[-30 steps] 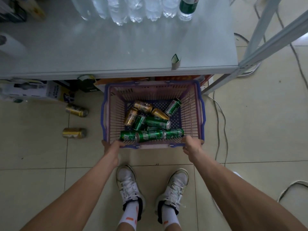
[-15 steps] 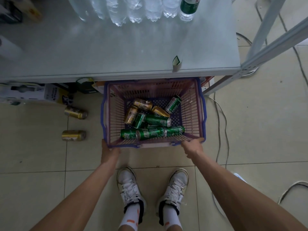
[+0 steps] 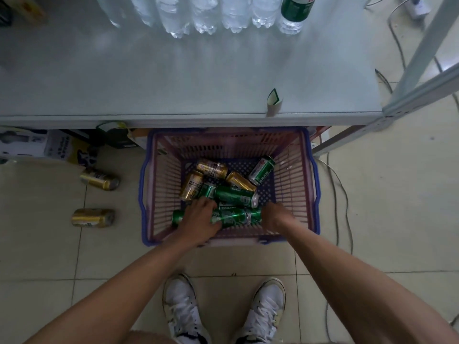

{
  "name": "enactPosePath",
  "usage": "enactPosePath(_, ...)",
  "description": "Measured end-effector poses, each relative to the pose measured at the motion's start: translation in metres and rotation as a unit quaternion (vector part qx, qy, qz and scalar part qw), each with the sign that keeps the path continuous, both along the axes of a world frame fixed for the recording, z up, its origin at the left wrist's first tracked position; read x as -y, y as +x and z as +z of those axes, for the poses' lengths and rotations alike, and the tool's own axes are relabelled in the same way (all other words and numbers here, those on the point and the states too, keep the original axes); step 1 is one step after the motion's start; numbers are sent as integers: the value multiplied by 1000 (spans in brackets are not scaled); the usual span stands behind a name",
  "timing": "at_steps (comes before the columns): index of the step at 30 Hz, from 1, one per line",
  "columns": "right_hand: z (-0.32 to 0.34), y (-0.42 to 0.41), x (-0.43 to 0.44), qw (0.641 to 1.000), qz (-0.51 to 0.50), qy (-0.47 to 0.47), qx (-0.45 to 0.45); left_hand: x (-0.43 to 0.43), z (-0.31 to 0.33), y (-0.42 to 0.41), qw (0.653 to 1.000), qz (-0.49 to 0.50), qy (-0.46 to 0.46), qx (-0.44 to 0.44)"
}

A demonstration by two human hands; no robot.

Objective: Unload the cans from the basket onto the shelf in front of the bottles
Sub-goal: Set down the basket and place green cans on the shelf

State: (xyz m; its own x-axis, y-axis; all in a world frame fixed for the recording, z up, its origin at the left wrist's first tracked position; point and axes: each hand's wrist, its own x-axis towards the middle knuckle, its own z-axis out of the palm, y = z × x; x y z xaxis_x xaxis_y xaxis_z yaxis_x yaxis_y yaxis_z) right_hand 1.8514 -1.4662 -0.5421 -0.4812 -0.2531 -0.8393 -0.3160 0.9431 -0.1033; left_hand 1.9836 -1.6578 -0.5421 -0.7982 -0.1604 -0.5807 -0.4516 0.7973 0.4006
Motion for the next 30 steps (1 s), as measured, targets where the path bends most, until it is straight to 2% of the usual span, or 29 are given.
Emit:
enactPosePath(3, -42, -20, 8, 997, 64, 9, 40, -13, -28, -29, 989, -123, -19, 80)
enactPosePath(5, -61, -38, 19, 992, 111, 26, 62, -19, -41, -54, 962, -229, -34, 146)
enactPosePath(7, -70, -55, 31, 985, 146, 41, 84, -22, -51, -79, 935, -275, -11, 222)
enactPosePath(9, -77, -70, 40, 976, 183, 61, 103, -22, -60, -100, 915, -291, 18, 278)
enactPosePath(14, -110, -95, 42, 939, 282, 117, 160, -18, -82, -128, 884, -315, 59, 340)
enactPosePath(17, -105, -93, 50, 921, 310, 150, 181, -22, -93, -139, 875, -281, 99, 382)
enactPosePath(20, -108, -94, 52, 923, 314, 155, 161, -26, -103, -146, 877, -267, 116, 383)
enactPosePath(24, -97, -78, 36, 903, 363, 176, 149, -27, -101, -137, 894, -249, 113, 356)
enactPosePath(30, -97, -53, 7, 934, 346, 48, 72, -9, -85, -105, 942, -234, 101, 219)
